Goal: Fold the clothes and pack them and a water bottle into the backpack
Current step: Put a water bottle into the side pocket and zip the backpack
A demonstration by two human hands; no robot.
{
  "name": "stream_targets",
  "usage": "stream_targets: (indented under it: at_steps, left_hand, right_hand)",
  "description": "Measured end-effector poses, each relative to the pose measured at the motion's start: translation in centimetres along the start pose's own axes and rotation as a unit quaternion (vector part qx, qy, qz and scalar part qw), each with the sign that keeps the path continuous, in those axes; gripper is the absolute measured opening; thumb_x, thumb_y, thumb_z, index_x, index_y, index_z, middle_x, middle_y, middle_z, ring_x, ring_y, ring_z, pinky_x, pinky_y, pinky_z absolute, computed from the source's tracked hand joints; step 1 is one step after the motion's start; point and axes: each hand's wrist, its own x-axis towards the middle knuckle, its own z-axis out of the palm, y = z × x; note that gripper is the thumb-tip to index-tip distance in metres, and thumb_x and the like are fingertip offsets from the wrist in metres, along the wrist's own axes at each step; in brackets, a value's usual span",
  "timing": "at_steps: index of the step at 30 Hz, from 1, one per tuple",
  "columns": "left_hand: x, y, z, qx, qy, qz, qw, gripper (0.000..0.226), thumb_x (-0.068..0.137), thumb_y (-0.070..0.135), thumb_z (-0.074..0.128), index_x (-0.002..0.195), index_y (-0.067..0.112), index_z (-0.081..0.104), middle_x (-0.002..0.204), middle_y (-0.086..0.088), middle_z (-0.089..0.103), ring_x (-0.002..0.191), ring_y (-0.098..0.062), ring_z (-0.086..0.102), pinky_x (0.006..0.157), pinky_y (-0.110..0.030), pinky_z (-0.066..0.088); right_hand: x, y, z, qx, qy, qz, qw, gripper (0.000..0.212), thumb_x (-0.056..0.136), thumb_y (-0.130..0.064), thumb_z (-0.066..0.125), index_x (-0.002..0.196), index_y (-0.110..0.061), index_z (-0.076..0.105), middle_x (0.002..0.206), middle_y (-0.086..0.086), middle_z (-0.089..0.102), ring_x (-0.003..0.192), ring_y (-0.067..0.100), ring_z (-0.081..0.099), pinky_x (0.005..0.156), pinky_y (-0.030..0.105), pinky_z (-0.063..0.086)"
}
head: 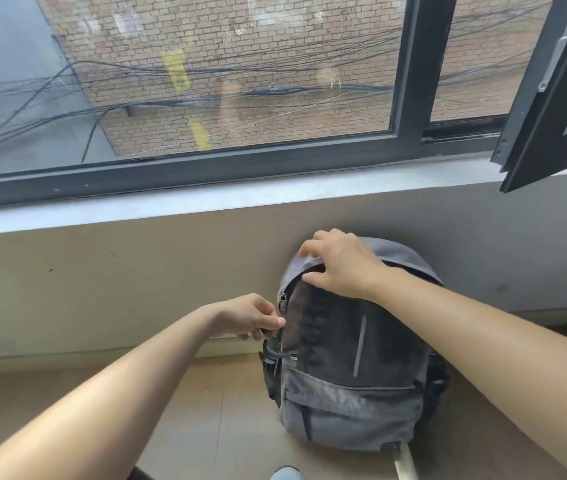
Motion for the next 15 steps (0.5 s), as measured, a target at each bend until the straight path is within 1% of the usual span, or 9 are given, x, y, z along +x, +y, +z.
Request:
stream_targets:
  at_steps: [2, 4, 5, 7, 10, 13, 15]
  left_hand:
    - [0.0, 0.1, 0.2, 0.009, 0.001, -0.003, 1.000, 0.028, 0.102, 0.037, 0.062, 0.080, 0.020, 0.061, 0.072, 0.011, 0.065, 0.063, -0.009, 0.054, 0.055, -0.021, 0.041]
    - [-0.1, 0.0, 0.2, 0.022, 0.002, 0.001, 1.000, 0.027, 0.101, 0.037, 0.064, 0.081, 0.019, 0.062, 0.071, 0.012, 0.065, 0.062, -0.008, 0.054, 0.055, -0.020, 0.041]
    - [-0.1, -0.1, 0.2, 0.029, 0.004, 0.003, 1.000, 0.028, 0.101, 0.038, 0.064, 0.081, 0.019, 0.062, 0.069, 0.013, 0.065, 0.061, -0.007, 0.054, 0.054, -0.020, 0.040]
    - [0.0, -0.4, 0.0, 0.042, 0.012, 0.005, 0.999, 0.029, 0.100, 0.039, 0.066, 0.078, 0.019, 0.063, 0.067, 0.013, 0.064, 0.059, -0.007, 0.052, 0.053, -0.020, 0.039]
    - [0.5, -1.3, -0.1, 0.041, 0.023, 0.005, 0.999, 0.033, 0.101, 0.034, 0.066, 0.072, 0.019, 0.059, 0.068, 0.008, 0.062, 0.059, -0.009, 0.051, 0.053, -0.020, 0.040]
    - [1.5, -2.5, 0.4, 0.033, 0.037, 0.000, 0.999, 0.036, 0.101, 0.033, 0.067, 0.069, 0.019, 0.056, 0.068, 0.005, 0.061, 0.059, -0.011, 0.051, 0.054, -0.019, 0.041]
    - [2.3, -3.1, 0.8, 0.046, 0.031, -0.011, 0.998, 0.036, 0.100, 0.032, 0.068, 0.069, 0.019, 0.055, 0.066, 0.006, 0.061, 0.058, -0.011, 0.051, 0.055, -0.019, 0.042]
  right_hand:
    - [0.5, -1.1, 1.7, -0.062, 0.008, -0.037, 0.997, 0.034, 0.097, -0.040, 0.060, 0.128, -0.026, 0.062, 0.121, -0.002, 0.059, 0.113, 0.023, 0.052, 0.097, 0.039, 0.042]
    - [0.8, -1.3, 3.3, -0.100, 0.017, -0.046, 0.994, 0.026, 0.099, -0.035, 0.059, 0.122, -0.026, 0.067, 0.117, -0.001, 0.059, 0.111, 0.024, 0.053, 0.096, 0.038, 0.043]
    - [0.8, -1.2, 3.8, -0.101, 0.027, -0.043, 0.994, 0.023, 0.099, -0.034, 0.058, 0.117, -0.026, 0.069, 0.114, 0.000, 0.060, 0.109, 0.024, 0.053, 0.094, 0.038, 0.044]
    - [0.9, -1.0, 4.3, -0.068, 0.050, -0.030, 0.996, 0.021, 0.099, -0.036, 0.059, 0.109, -0.025, 0.075, 0.105, -0.001, 0.062, 0.103, 0.024, 0.056, 0.088, 0.037, 0.044]
    - [1.0, -0.8, 4.5, -0.011, 0.085, -0.016, 0.996, 0.021, 0.099, -0.035, 0.062, 0.100, -0.024, 0.079, 0.092, -0.004, 0.061, 0.094, 0.023, 0.057, 0.080, 0.036, 0.042]
    - [1.1, -0.8, 5.1, 0.000, 0.107, -0.014, 0.994, 0.018, 0.096, -0.030, 0.065, 0.088, -0.022, 0.080, 0.082, -0.004, 0.057, 0.089, 0.026, 0.058, 0.073, 0.037, 0.036]
    - [0.9, -0.8, 5.7, -0.013, 0.141, -0.021, 0.990, 0.018, 0.090, -0.025, 0.073, 0.074, -0.020, 0.077, 0.074, -0.003, 0.057, 0.077, 0.028, 0.057, 0.067, 0.035, 0.031]
